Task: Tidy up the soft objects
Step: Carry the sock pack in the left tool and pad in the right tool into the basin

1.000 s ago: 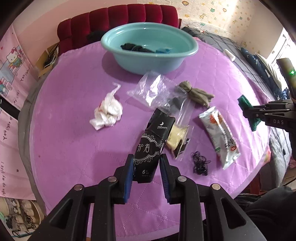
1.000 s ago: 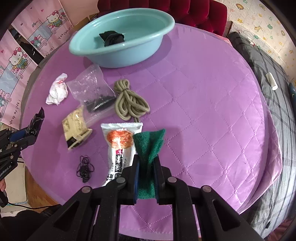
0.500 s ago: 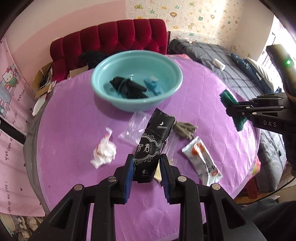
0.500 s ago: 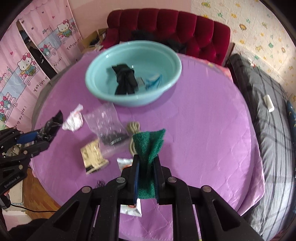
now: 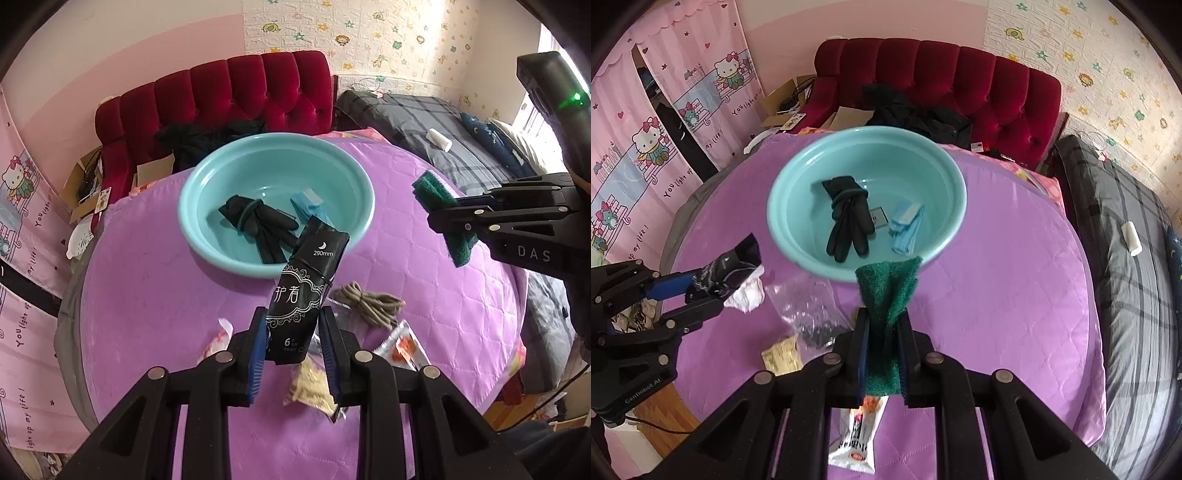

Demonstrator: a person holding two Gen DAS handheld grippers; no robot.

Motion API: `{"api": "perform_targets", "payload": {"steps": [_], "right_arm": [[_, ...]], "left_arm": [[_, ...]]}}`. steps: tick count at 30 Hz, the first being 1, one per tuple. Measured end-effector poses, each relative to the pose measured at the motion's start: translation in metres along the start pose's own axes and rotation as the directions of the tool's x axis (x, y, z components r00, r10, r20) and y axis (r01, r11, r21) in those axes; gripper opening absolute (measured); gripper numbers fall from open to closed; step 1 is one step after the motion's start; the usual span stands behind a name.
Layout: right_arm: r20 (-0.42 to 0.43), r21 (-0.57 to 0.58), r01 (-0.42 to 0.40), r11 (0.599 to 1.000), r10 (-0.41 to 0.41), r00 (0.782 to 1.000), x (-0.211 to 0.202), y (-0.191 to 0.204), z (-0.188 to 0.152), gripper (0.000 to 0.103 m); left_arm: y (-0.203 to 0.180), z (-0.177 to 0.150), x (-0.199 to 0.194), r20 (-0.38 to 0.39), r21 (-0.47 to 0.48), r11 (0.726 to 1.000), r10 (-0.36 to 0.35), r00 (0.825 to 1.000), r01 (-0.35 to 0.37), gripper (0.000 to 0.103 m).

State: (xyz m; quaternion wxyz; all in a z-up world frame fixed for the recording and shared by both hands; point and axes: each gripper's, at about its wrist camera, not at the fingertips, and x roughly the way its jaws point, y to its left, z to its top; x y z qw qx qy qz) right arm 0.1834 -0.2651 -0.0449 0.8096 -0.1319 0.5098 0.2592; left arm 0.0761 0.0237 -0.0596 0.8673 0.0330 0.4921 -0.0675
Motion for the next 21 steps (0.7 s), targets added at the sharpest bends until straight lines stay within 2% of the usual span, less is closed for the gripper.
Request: {"api": "perform_targets", "payload": {"steps": [9,21], "right_arm": [[-0.002,-0.017,-0.014,1.000,0.014,1.000,0.021,0.003,0.034,0.013],[-0.016,-0.011,-0.034,0.999,0.033,0.999,0.069,0.001,0.077,0.014]], "left_arm": [[0.013,0.026,0.019,-0.001,0.002,1.000,0.005,1.000,-0.005,0.030],[0.040,0.058,0.060,-0.019,-0.008,1.000,0.010,1.000,-0.011,0.030]]}}
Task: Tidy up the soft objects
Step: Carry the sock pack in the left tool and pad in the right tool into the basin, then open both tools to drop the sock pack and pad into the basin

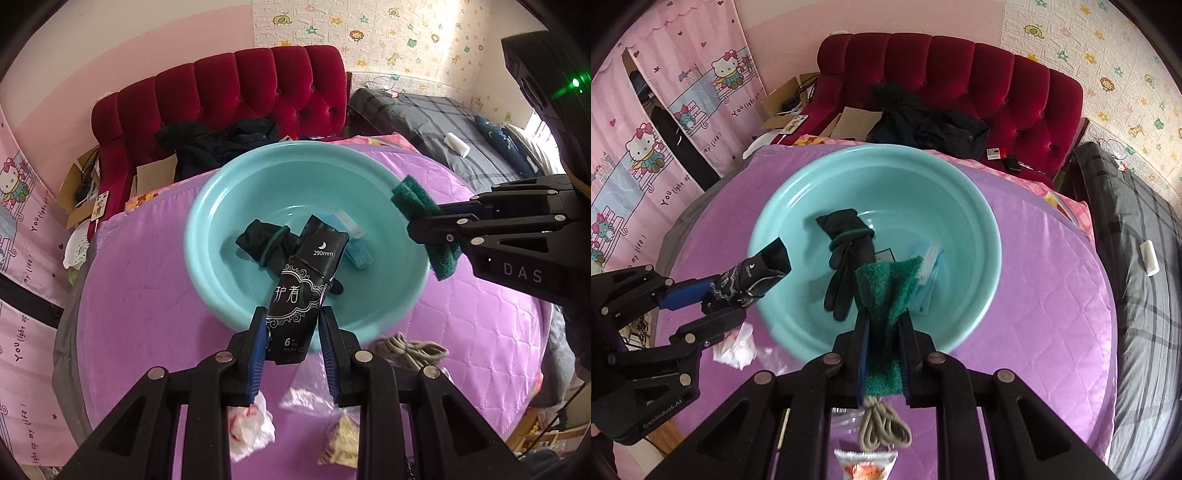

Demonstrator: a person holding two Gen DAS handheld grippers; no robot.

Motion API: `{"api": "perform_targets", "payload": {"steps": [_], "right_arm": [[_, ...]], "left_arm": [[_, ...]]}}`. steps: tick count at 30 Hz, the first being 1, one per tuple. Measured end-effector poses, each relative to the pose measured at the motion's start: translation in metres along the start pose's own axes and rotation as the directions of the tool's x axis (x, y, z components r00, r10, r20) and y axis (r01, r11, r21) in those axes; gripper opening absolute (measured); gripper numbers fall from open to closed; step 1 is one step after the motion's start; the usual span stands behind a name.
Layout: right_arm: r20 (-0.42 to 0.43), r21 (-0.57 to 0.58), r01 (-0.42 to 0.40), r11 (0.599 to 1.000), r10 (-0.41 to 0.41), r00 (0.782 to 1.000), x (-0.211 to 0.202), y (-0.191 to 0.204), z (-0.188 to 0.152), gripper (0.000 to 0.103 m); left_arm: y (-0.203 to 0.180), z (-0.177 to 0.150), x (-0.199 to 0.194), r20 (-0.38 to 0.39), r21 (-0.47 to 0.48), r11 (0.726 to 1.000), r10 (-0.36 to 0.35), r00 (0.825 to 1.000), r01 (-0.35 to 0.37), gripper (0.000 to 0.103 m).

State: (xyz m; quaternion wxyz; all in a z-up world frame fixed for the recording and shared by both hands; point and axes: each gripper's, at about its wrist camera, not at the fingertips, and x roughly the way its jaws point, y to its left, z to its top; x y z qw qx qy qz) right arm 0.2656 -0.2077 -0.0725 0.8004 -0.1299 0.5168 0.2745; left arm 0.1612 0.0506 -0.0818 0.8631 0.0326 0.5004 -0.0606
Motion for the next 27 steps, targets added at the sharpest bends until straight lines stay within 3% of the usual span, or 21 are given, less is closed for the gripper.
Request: {"api": "perform_targets", "payload": {"steps": [11,27], "right_arm": [[-0.011,0.066,-0.039,0.997,0.040,0.999,0.047,-0.011,0.031,0.014],[-0.079,0.164,-0.050,0.985,0.063,0.995,0.112,-0.035,0.040,0.016]], "left_arm": [[0.013,0.024,0.051,-0.031,-0.002,1.000,-0.007,0.999,0.007,0.030],[0.016,0.034,0.114,-0.091,0.034,0.999,0.029,0.995,-0.026,0.030]]}}
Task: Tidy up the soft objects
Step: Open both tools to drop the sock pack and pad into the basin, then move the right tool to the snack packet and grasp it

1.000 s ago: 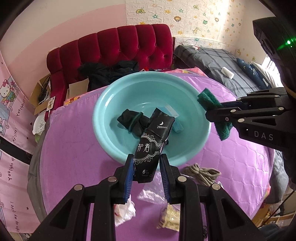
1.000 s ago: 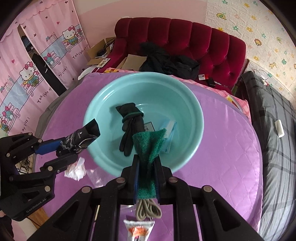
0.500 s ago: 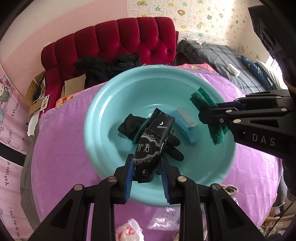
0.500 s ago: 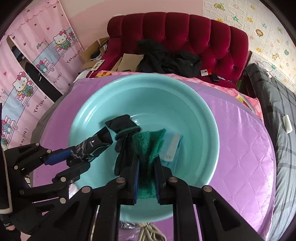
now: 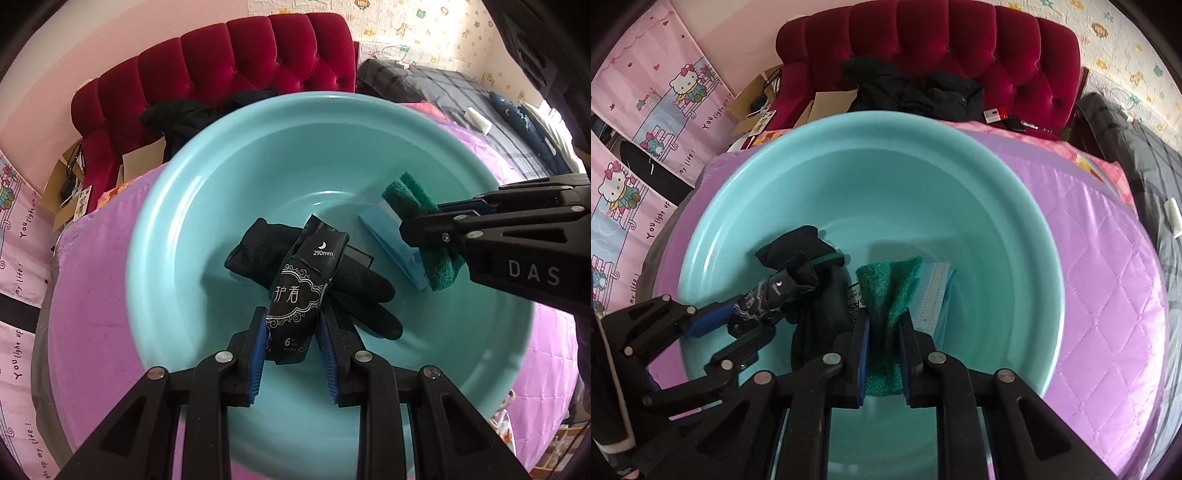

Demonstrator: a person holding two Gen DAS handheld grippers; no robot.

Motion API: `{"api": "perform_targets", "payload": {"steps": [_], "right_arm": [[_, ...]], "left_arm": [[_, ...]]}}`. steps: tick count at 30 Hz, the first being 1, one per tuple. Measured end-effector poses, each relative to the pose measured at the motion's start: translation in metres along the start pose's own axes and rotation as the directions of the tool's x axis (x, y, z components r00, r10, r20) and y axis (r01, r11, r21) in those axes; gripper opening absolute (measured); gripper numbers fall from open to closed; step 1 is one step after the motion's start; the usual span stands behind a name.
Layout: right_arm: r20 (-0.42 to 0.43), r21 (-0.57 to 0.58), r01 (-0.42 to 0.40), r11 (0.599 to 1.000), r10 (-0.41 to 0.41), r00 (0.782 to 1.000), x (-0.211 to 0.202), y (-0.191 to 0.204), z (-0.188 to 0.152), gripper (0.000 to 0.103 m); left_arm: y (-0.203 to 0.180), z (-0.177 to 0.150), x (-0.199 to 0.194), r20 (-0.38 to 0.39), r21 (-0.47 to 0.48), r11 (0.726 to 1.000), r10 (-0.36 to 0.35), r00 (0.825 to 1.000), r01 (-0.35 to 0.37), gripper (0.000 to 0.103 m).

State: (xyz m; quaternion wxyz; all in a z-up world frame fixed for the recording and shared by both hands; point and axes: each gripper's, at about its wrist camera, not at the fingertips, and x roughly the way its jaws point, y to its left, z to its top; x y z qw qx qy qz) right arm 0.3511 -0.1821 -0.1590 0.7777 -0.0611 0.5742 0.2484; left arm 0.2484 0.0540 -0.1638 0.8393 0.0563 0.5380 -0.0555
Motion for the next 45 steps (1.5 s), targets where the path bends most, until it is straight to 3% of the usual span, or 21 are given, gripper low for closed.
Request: {"api": "perform_targets", "payload": {"steps": [4,6,8,10,11,13,15,17,28,45], "right_arm": [[0.006,0.006,-0.016,1.000,0.016,1.000,-0.001,0.001,0.001,0.019],[0.008,0.005,-0.026,1.000,0.026,1.000,-0.002,0.002,0.002,0.037],[0.029,0.000,-0.026,1.000,0.026,0.999,-0.007,0.004,0.002,0.049],[0.047,-0.008,0.009,1.000,-0.008,0.999,-0.012,0.007,0.002,0.053],[0.052,-0.008,0.015,1.000,-0.015,0.999,-0.013,0.007,0.003,0.059],[0.066,0.003,0.018,1.000,-0.018,0.998,-0.019,0.007,0.003,0.075],[0.076,0.005,0.032,0.999,-0.033,0.997,-0.023,0.008,0.002,0.097],[0.086,0.005,0.041,0.999,-0.042,0.995,-0.029,0.009,0.000,0.101],[0.115,0.000,0.078,0.997,-0.078,0.990,-0.073,0.015,-0.034,0.103],[0.109,0.002,0.118,0.993,-0.117,0.987,-0.119,0.016,-0.106,0.103]], "left_arm": [[-0.002,0.001,0.005,-0.014,0.006,1.000,0.010,1.000,-0.010,0.032],[-0.002,0.001,0.004,-0.012,0.003,1.000,0.013,1.000,-0.013,0.038],[-0.003,0.001,0.003,-0.006,-0.006,1.000,0.024,1.000,-0.024,0.071],[-0.002,0.001,0.002,-0.001,-0.021,0.999,0.035,0.999,-0.035,0.091],[-0.001,0.001,0.000,0.006,-0.029,0.999,0.034,0.999,-0.034,0.096],[-0.002,0.000,-0.007,0.034,-0.034,0.999,0.041,0.999,-0.040,0.103],[-0.003,0.000,-0.013,0.050,-0.030,0.998,0.050,0.998,-0.048,0.103],[-0.004,-0.001,-0.018,0.050,-0.028,0.998,0.057,0.997,-0.056,0.103],[-0.004,-0.023,-0.055,0.077,-0.059,0.997,0.058,0.995,-0.053,0.103],[-0.028,-0.083,-0.113,0.104,-0.068,0.996,0.060,0.993,-0.053,0.103]]}}
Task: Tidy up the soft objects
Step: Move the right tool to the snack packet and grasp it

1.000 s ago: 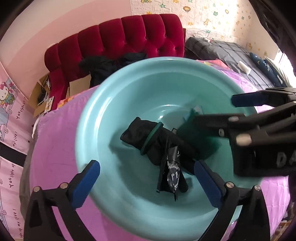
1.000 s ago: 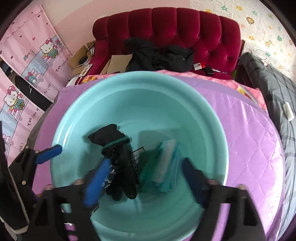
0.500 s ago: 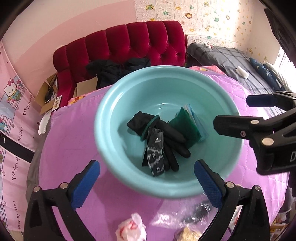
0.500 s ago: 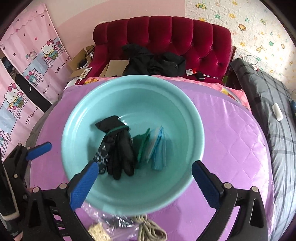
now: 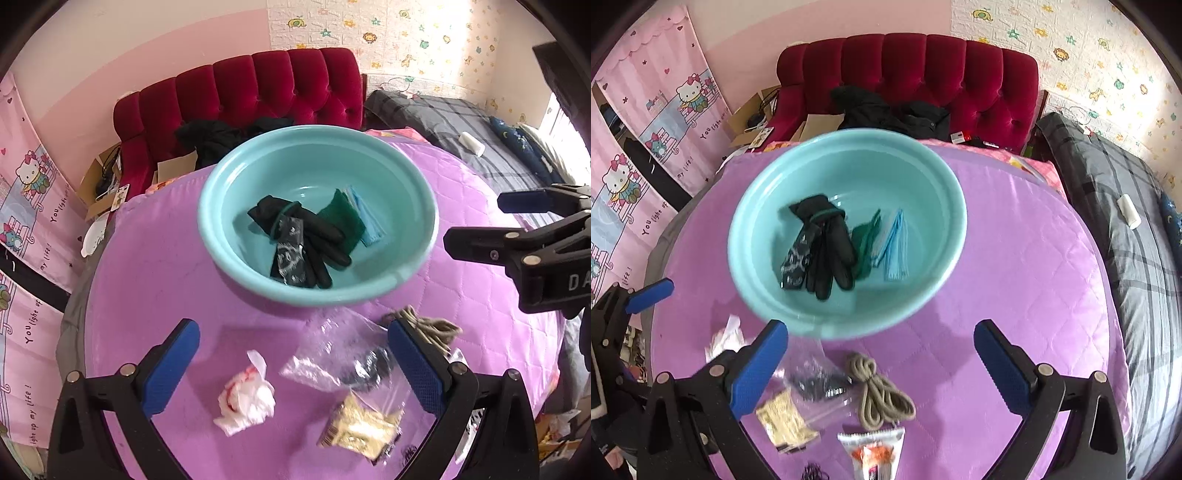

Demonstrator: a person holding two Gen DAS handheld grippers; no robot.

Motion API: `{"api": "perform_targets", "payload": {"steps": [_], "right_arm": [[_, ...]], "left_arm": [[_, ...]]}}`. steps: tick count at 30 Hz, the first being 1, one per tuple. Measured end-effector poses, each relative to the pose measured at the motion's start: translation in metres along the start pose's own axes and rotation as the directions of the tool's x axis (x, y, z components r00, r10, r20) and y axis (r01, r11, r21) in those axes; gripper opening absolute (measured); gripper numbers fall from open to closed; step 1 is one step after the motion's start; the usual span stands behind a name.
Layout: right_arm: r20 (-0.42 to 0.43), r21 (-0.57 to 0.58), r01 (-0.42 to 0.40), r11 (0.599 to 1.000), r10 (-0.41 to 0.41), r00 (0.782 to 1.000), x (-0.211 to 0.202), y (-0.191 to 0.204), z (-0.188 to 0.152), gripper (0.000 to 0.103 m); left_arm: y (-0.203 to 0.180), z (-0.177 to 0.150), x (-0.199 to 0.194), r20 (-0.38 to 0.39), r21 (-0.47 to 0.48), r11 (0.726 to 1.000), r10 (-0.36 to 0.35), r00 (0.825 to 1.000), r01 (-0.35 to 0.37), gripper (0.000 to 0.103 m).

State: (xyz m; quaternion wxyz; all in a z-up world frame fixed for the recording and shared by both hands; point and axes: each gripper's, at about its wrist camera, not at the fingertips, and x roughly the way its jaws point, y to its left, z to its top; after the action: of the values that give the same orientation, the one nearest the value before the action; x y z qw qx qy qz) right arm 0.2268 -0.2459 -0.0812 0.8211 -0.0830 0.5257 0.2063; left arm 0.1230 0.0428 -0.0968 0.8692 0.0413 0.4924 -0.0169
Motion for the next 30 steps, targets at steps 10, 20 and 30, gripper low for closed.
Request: {"api": "perform_targets", "payload": {"steps": [10,20,30], "right_arm": [[-0.006,0.003,0.004,1.000,-0.004,1.000,-0.013,-0.003,-0.045,0.103],[-0.050,0.017,-0.001,1.000,0.002,0.999,0.001,-0.006,-0.095,0.103],[-0.091,0.020,-0.009,1.000,0.011,0.996,0.028,-0.003,-0.129,0.103]], "left_arm": [[-0.015,-0.044,-0.018,0.004,0.001,1.000,-0.008,1.000,0.008,0.103],[-0.031,-0.090,-0.012,-0.023,0.013,1.000,-0.016,1.000,0.016,0.103],[-0.042,-0.125,0.005,-0.070,-0.016,0.999,-0.039,0.997,0.038,0.103]]}}
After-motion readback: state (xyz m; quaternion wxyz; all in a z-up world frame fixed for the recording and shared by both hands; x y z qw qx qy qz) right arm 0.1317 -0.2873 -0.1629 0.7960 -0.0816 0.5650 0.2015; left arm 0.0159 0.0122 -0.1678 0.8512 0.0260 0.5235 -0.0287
